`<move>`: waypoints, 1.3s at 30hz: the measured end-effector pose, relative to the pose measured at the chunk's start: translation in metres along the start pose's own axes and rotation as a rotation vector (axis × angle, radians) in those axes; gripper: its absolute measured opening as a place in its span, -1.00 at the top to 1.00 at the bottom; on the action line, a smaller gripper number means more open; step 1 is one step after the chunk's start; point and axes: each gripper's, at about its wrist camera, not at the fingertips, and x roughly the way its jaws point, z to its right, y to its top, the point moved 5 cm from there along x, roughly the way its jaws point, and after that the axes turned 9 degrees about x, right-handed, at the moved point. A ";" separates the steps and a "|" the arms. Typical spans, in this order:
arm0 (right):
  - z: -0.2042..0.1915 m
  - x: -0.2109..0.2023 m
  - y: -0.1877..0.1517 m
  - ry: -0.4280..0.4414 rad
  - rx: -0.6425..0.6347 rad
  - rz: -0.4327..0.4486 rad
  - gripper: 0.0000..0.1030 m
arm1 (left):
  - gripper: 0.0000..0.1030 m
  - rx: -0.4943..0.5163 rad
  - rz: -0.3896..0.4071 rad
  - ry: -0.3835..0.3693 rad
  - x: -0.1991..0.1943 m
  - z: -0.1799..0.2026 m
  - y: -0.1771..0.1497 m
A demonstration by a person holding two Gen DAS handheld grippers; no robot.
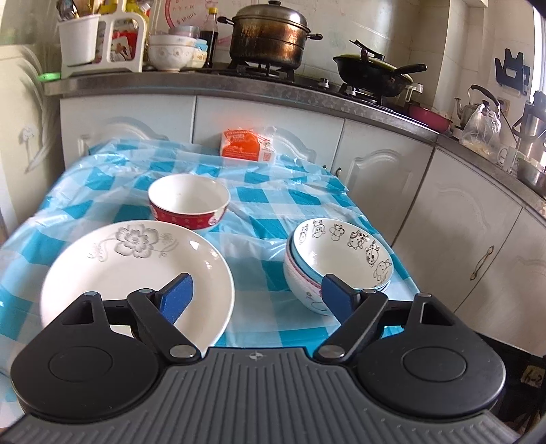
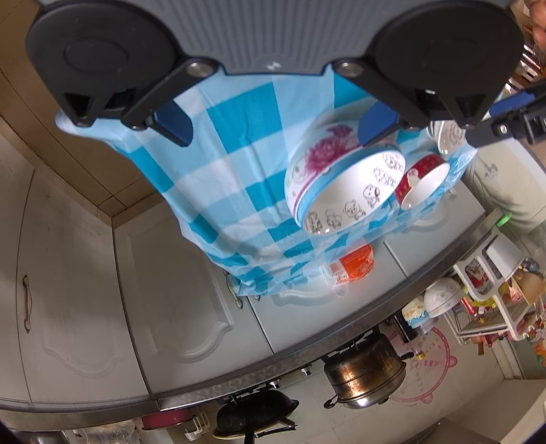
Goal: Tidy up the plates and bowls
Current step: 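Withdraw both grippers and move them toward the red-and-white bowl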
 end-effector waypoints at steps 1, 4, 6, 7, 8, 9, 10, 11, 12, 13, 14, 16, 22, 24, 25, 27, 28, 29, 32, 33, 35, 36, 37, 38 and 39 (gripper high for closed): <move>-0.002 -0.002 -0.003 0.001 -0.010 -0.005 -0.98 | -0.97 0.004 0.004 0.010 -0.003 -0.001 0.000; -0.009 -0.010 -0.008 0.001 -0.040 0.000 -0.98 | -1.00 0.014 0.018 0.044 -0.013 -0.005 -0.001; -0.015 -0.014 -0.010 0.000 -0.063 -0.002 -0.98 | -1.00 0.018 0.028 0.064 -0.020 -0.010 -0.001; -0.018 -0.016 -0.012 0.002 -0.074 0.000 -0.98 | -1.00 0.017 0.034 0.073 -0.024 -0.013 -0.001; -0.021 -0.019 -0.012 0.004 -0.084 0.004 -0.98 | -1.00 0.016 0.039 0.081 -0.027 -0.015 -0.001; -0.025 -0.021 -0.014 0.006 -0.097 0.006 -0.98 | -1.00 0.014 0.046 0.088 -0.031 -0.018 0.000; -0.028 -0.023 -0.015 0.008 -0.109 0.007 -0.98 | -1.00 0.011 0.053 0.096 -0.035 -0.022 0.000; -0.032 -0.025 -0.016 0.010 -0.120 0.007 -0.98 | -1.00 0.006 0.061 0.106 -0.039 -0.026 0.000; -0.036 -0.027 -0.017 0.015 -0.133 0.008 -0.98 | -1.00 0.003 0.067 0.116 -0.043 -0.030 0.000; -0.039 -0.028 -0.018 0.020 -0.144 0.009 -0.98 | -1.00 0.001 0.072 0.128 -0.046 -0.034 0.001; -0.043 -0.030 -0.019 0.025 -0.155 0.009 -0.98 | -1.00 0.000 0.078 0.140 -0.050 -0.038 0.000; -0.051 -0.031 -0.021 0.038 -0.173 0.006 -0.98 | -1.00 -0.004 0.093 0.170 -0.058 -0.048 0.000; -0.077 -0.029 -0.026 0.062 -0.228 -0.005 -0.98 | -1.00 -0.041 0.095 0.229 -0.069 -0.078 -0.003; -0.085 -0.027 -0.028 0.072 -0.244 -0.014 -0.98 | -1.00 -0.052 0.093 0.248 -0.070 -0.087 -0.004; -0.089 -0.026 -0.029 0.076 -0.249 -0.017 -0.98 | -1.00 -0.055 0.091 0.256 -0.070 -0.091 -0.005; -0.098 -0.022 -0.031 0.084 -0.257 -0.027 -0.98 | -1.00 -0.071 0.082 0.267 -0.070 -0.101 -0.007; -0.102 -0.020 -0.031 0.087 -0.266 -0.030 -0.98 | -1.00 -0.079 0.079 0.271 -0.069 -0.105 -0.008; -0.106 -0.019 -0.032 0.088 -0.277 -0.030 -0.98 | -1.00 -0.085 0.075 0.276 -0.069 -0.109 -0.009; -0.118 -0.016 -0.030 0.094 -0.300 -0.021 -0.98 | -1.00 -0.096 0.063 0.290 -0.064 -0.120 -0.009; -0.120 -0.014 -0.028 0.096 -0.303 -0.020 -0.98 | -1.00 -0.102 0.058 0.293 -0.062 -0.124 -0.010; -0.126 -0.011 -0.026 0.100 -0.306 -0.021 -0.98 | -1.00 -0.112 0.049 0.295 -0.059 -0.129 -0.010; -0.128 -0.009 -0.025 0.103 -0.308 -0.023 -0.98 | -1.00 -0.117 0.042 0.295 -0.056 -0.132 -0.010; -0.130 -0.007 -0.024 0.107 -0.308 -0.028 -0.98 | -1.00 -0.122 0.036 0.297 -0.052 -0.134 -0.010; -0.132 -0.005 -0.023 0.112 -0.308 -0.036 -0.98 | -1.00 -0.126 0.031 0.298 -0.050 -0.136 -0.010; -0.133 -0.002 -0.023 0.115 -0.307 -0.045 -0.98 | -1.00 -0.130 0.025 0.299 -0.047 -0.138 -0.011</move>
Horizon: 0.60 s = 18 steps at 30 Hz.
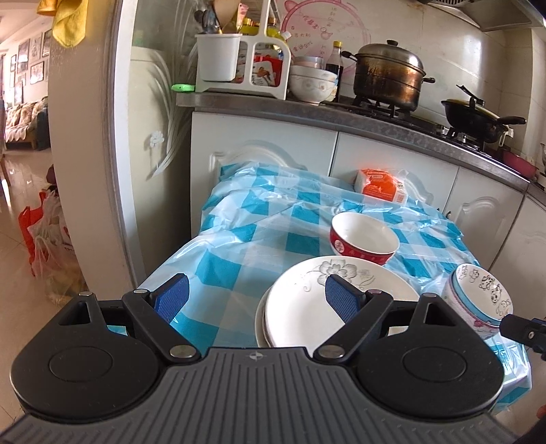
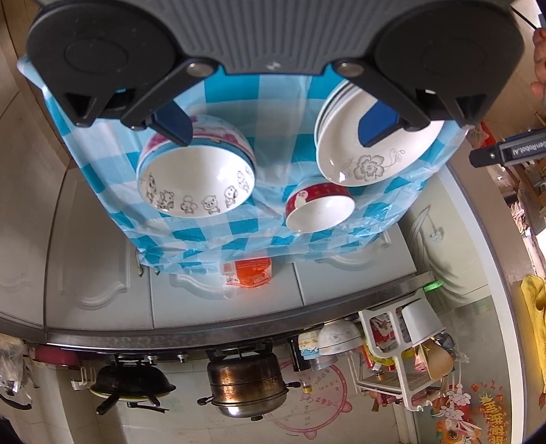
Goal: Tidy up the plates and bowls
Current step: 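Withdraw both grippers and move them toward the red-and-white bowl, then grasp the red-and-white bowl's rim with both grippers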
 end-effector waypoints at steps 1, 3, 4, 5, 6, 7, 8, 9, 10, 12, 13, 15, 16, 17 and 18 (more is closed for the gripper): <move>-0.001 0.003 0.001 0.001 -0.001 -0.008 -0.98 | -1.00 -0.004 -0.007 0.001 0.004 0.000 0.000; -0.003 0.009 0.003 0.007 -0.008 -0.023 -0.98 | -1.00 -0.010 -0.018 -0.005 0.010 0.000 0.000; -0.006 0.012 0.004 0.008 -0.014 -0.028 -0.98 | -1.00 -0.013 -0.023 -0.007 0.014 0.000 0.000; -0.007 0.015 0.006 0.009 -0.020 -0.034 -0.98 | -1.00 -0.013 -0.026 -0.009 0.017 0.000 0.001; -0.009 0.018 0.007 0.011 -0.024 -0.039 -0.98 | -1.00 -0.014 -0.030 -0.010 0.020 0.000 0.001; -0.010 0.020 0.008 0.015 -0.027 -0.043 -0.98 | -1.00 -0.013 -0.034 -0.011 0.024 0.001 0.001; -0.012 0.023 0.010 0.016 -0.030 -0.046 -0.98 | -1.00 -0.012 -0.038 -0.014 0.027 0.001 0.001; -0.013 0.026 0.011 0.017 -0.033 -0.048 -0.98 | -1.00 -0.011 -0.041 -0.016 0.030 0.002 0.002; -0.014 0.029 0.013 0.018 -0.034 -0.050 -0.98 | -1.00 -0.012 -0.045 -0.018 0.033 0.002 0.002; -0.016 0.037 0.017 0.022 -0.029 -0.059 -0.98 | -1.00 -0.012 -0.050 -0.021 0.039 0.002 0.004; -0.016 0.041 0.020 0.026 -0.022 -0.066 -0.98 | -1.00 -0.009 -0.052 -0.023 0.042 0.002 0.005; -0.016 0.050 0.025 0.032 -0.007 -0.079 -0.98 | -1.00 -0.007 -0.056 -0.029 0.048 0.003 0.008; -0.017 0.055 0.027 0.033 -0.002 -0.085 -0.98 | -1.00 -0.004 -0.059 -0.031 0.051 0.002 0.010; -0.017 0.059 0.030 0.034 0.003 -0.088 -0.98 | -1.00 -0.002 -0.061 -0.036 0.053 0.002 0.011; -0.018 0.062 0.033 0.037 0.008 -0.091 -0.98 | -1.00 -0.004 -0.063 -0.041 0.057 0.002 0.014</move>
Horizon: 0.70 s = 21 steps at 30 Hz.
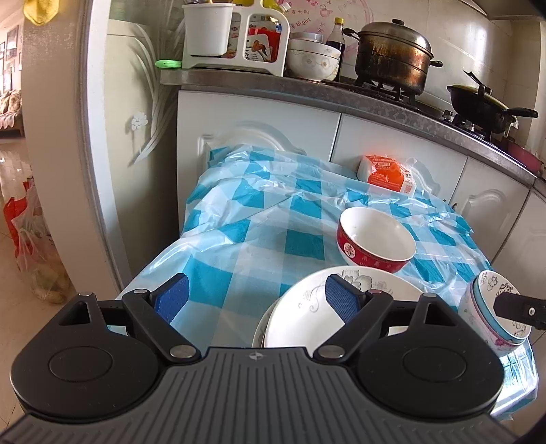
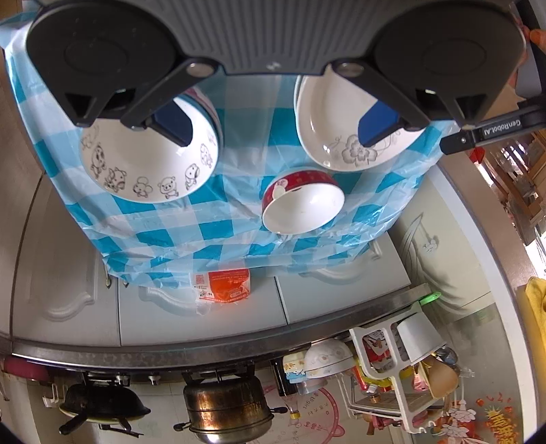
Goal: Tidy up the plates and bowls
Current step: 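Grasp the red-and-white bowl's rim with both grippers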
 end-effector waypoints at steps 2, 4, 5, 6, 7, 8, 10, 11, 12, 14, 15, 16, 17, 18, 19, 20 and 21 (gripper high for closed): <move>-0.002 0.008 0.006 0.011 0.008 -0.006 -0.98 | -1.00 -0.001 -0.006 -0.014 0.006 -0.001 0.004; -0.003 0.017 0.013 0.017 0.019 -0.013 -0.98 | -1.00 -0.001 -0.017 -0.033 0.013 -0.002 0.008; -0.004 0.021 0.016 0.022 0.026 -0.017 -0.98 | -1.00 -0.003 -0.023 -0.046 0.017 -0.003 0.010; -0.004 0.026 0.020 0.029 0.034 -0.021 -0.98 | -1.00 -0.008 -0.031 -0.065 0.021 -0.002 0.013; -0.004 0.031 0.023 0.035 0.042 -0.024 -0.98 | -1.00 -0.009 -0.038 -0.080 0.025 -0.002 0.016; -0.004 0.036 0.027 0.040 0.049 -0.027 -0.98 | -1.00 -0.012 -0.046 -0.099 0.029 -0.002 0.019; -0.003 0.045 0.035 0.053 0.072 -0.029 -0.98 | -1.00 -0.030 -0.064 -0.142 0.039 -0.001 0.025; -0.002 0.050 0.038 0.061 0.085 -0.032 -0.98 | -1.00 -0.037 -0.070 -0.158 0.043 0.000 0.029; -0.001 0.055 0.042 0.070 0.096 -0.035 -0.98 | -1.00 -0.045 -0.076 -0.180 0.048 0.001 0.033; 0.000 0.066 0.049 0.088 0.120 -0.046 -0.98 | -1.00 -0.057 -0.086 -0.220 0.058 0.004 0.039; 0.000 0.071 0.052 0.098 0.133 -0.053 -0.98 | -1.00 -0.066 -0.099 -0.245 0.065 0.006 0.042; 0.000 0.077 0.055 0.113 0.149 -0.065 -0.98 | -1.00 -0.078 -0.114 -0.267 0.072 0.008 0.044; 0.000 0.082 0.057 0.128 0.166 -0.075 -0.98 | -1.00 -0.088 -0.127 -0.286 0.078 0.009 0.045; 0.001 0.088 0.059 0.142 0.189 -0.086 -0.98 | -1.00 -0.098 -0.152 -0.309 0.087 0.011 0.047; 0.003 0.093 0.061 0.154 0.215 -0.097 -0.98 | -1.00 -0.110 -0.184 -0.325 0.096 0.012 0.049; 0.005 0.098 0.062 0.166 0.241 -0.108 -0.98 | -1.00 -0.118 -0.209 -0.331 0.103 0.014 0.049; 0.007 0.103 0.064 0.178 0.269 -0.121 -0.98 | -1.00 -0.122 -0.230 -0.340 0.110 0.017 0.049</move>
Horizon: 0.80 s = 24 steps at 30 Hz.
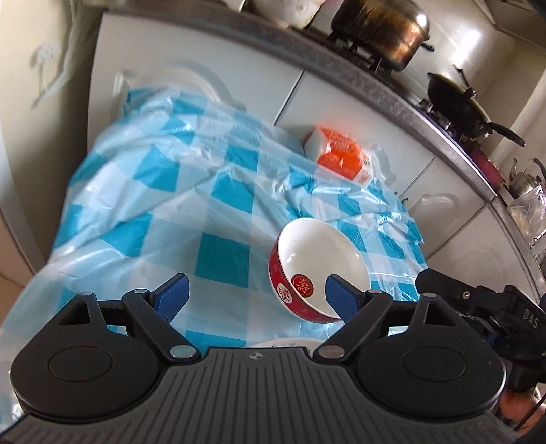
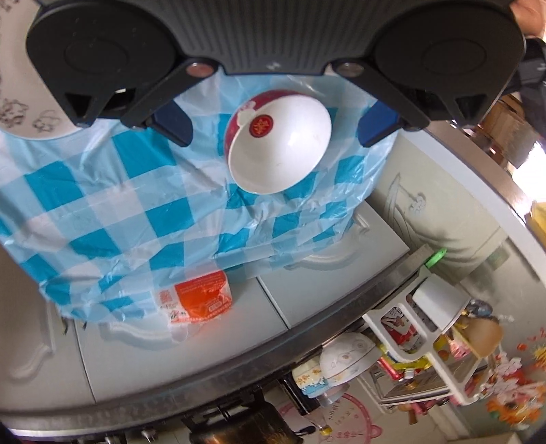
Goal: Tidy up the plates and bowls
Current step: 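Grasp the red-and-white bowl's rim with both grippers, then lift the red bowl with both grippers and carry it over the bowl stack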
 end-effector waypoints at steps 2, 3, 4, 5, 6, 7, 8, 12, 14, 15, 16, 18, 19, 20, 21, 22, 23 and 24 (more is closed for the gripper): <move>0.005 0.008 0.005 0.022 0.052 -0.020 -0.92 | -1.00 0.000 -0.018 -0.007 0.012 0.000 0.003; 0.007 0.013 0.007 0.031 0.074 -0.030 -0.89 | -1.00 0.000 -0.027 -0.006 0.018 0.000 0.005; 0.008 0.016 0.009 0.035 0.088 -0.036 -0.84 | -1.00 -0.006 -0.040 -0.011 0.023 -0.001 0.008; 0.009 0.019 0.010 0.036 0.099 -0.042 -0.82 | -1.00 -0.010 -0.048 -0.020 0.027 0.000 0.009; 0.011 0.023 0.011 0.039 0.113 -0.049 -0.81 | -1.00 -0.013 -0.056 -0.033 0.032 0.000 0.011; 0.013 0.026 0.012 0.042 0.128 -0.056 -0.78 | -0.99 -0.019 -0.066 -0.043 0.036 0.000 0.014; 0.015 0.029 0.012 0.046 0.145 -0.064 -0.72 | -0.93 -0.027 -0.075 -0.044 0.040 0.000 0.014; 0.020 0.041 0.012 0.071 0.193 -0.097 -0.59 | -0.55 -0.043 -0.111 -0.064 0.059 0.004 0.018; 0.021 0.045 0.011 0.081 0.207 -0.109 -0.58 | -0.31 -0.048 -0.128 -0.072 0.065 0.007 0.016; 0.022 0.047 0.011 0.081 0.217 -0.112 -0.58 | -0.20 -0.042 -0.137 -0.075 0.070 0.009 0.016; 0.023 0.048 0.011 0.080 0.224 -0.114 -0.58 | -0.08 -0.036 -0.144 -0.076 0.074 0.011 0.016; 0.025 0.050 0.011 0.081 0.230 -0.117 -0.58 | 0.19 -0.041 -0.158 -0.079 0.081 0.012 0.015; 0.026 0.051 0.011 0.082 0.234 -0.119 -0.58 | 0.29 -0.049 -0.166 -0.082 0.084 0.012 0.014; 0.026 0.051 0.011 0.084 0.236 -0.121 -0.59 | 0.32 -0.057 -0.171 -0.087 0.086 0.012 0.014; 0.027 0.052 0.011 0.086 0.236 -0.122 -0.59 | 0.38 -0.061 -0.173 -0.093 0.088 0.012 0.013; 0.027 0.052 0.011 0.088 0.237 -0.122 -0.61 | 0.47 -0.061 -0.174 -0.099 0.089 0.013 0.013; 0.027 0.053 0.011 0.093 0.238 -0.121 -0.64 | 0.49 -0.059 -0.175 -0.101 0.090 0.013 0.012; 0.027 0.053 0.011 0.099 0.238 -0.120 -0.65 | 0.49 -0.055 -0.171 -0.094 0.090 0.015 0.012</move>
